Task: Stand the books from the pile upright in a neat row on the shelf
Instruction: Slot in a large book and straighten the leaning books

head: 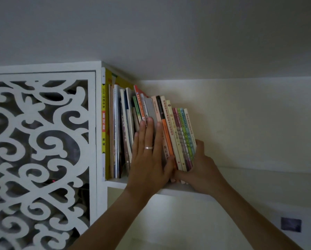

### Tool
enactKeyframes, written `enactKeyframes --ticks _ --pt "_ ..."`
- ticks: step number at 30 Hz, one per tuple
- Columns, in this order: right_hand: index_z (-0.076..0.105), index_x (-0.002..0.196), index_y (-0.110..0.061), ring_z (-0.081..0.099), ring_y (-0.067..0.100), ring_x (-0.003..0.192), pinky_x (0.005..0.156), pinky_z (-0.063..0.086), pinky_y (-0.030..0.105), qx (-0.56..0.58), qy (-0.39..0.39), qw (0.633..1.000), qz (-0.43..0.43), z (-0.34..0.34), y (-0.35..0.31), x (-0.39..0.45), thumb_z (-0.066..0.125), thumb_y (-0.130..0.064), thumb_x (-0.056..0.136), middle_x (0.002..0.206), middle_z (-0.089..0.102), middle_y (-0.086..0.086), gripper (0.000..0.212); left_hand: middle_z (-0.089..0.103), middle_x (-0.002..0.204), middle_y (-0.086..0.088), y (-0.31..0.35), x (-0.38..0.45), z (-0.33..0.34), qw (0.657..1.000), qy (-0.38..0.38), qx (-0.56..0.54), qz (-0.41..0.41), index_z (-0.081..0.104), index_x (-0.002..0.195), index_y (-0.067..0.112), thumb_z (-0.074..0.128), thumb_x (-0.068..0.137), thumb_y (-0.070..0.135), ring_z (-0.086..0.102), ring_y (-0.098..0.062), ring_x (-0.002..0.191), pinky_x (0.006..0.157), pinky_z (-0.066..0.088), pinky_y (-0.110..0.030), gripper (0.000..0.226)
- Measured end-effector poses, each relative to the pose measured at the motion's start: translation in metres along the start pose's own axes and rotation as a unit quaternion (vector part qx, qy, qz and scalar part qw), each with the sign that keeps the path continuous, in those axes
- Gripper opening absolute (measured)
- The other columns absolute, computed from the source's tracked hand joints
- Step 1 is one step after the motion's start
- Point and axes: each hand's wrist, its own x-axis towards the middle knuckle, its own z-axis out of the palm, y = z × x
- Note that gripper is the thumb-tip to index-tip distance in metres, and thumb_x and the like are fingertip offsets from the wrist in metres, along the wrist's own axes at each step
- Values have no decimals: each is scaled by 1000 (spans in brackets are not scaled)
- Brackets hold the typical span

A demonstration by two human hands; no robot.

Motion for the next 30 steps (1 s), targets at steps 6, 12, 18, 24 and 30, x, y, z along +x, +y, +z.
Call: enactKeyframes --ticks 6,12,18,24,30 --pt "12 144 -39 62 -4 92 66 53 9 21 -9 999 -23 15 -3 10 93 -49 63 113 53 -27 115 5 173 -15 -14 -1 -1 999 31 -13 21 20 163 5 43 102 44 4 -31 161 130 12 -52 75" --pt "5 151 -44 63 -2 100 69 51 7 27 -37 999 -16 4 3 5 87 -55 68 129 53 -24 117 6 172 -17 -12 -9 2 997 63 20 -27 26 162 8 43 103 45 3 -36 160 128 8 -61 72" --pt "21 146 -50 60 -4 110 79 53 14 125 -8 992 14 1 8 -1 90 -32 75 129 57 -23 101 7 172 -16 -11 -14 1 997 52 23 -47 22 163 6 50 104 39 3 -35 160 125 13 -64 73" --pt "16 143 -51 57 5 118 87 54 25 149 33 988 20 -1 6 -2 87 -20 77 132 52 -16 102 6 173 -11 -10 -14 0 997 46 -4 -61 20 164 11 53 102 47 2 -32 161 127 13 -61 79" --pt "10 154 -40 48 8 127 90 49 20 95 64 993 -16 7 -3 6 92 -46 64 143 42 -16 122 5 174 -10 -11 -14 1 997 47 -21 -64 21 164 13 58 99 49 2 -31 161 127 13 -59 82"
